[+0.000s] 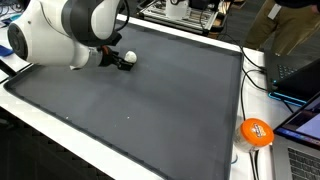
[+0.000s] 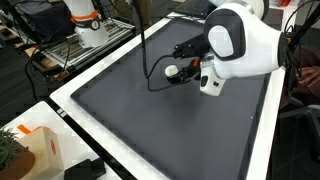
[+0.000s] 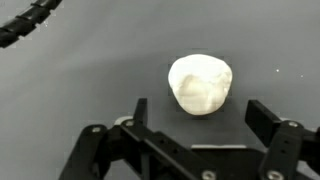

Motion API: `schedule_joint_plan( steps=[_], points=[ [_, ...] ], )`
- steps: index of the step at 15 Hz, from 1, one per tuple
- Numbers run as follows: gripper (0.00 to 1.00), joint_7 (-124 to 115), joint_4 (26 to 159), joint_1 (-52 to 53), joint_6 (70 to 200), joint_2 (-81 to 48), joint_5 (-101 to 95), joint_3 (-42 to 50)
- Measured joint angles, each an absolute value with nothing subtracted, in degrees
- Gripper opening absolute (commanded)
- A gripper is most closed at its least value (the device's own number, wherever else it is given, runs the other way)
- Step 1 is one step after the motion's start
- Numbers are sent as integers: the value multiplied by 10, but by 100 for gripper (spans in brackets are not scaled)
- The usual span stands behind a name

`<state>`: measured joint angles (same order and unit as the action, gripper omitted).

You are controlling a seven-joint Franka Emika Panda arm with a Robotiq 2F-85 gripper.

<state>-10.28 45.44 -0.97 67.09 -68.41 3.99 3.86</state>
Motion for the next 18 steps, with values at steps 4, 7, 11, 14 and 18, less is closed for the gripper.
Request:
schedule_joint_plan(
  steps=[4,7,11,14,18],
  points=[
    [100,-102,453,-9,671,-683,36,39],
    [100,-97,457,-15,673,-661,40,39],
    [100,-73,507,-36,685,-590,74,35],
    [100,-47,577,-57,704,-527,112,33],
    [100,-22,679,-75,728,-464,146,32]
  ],
)
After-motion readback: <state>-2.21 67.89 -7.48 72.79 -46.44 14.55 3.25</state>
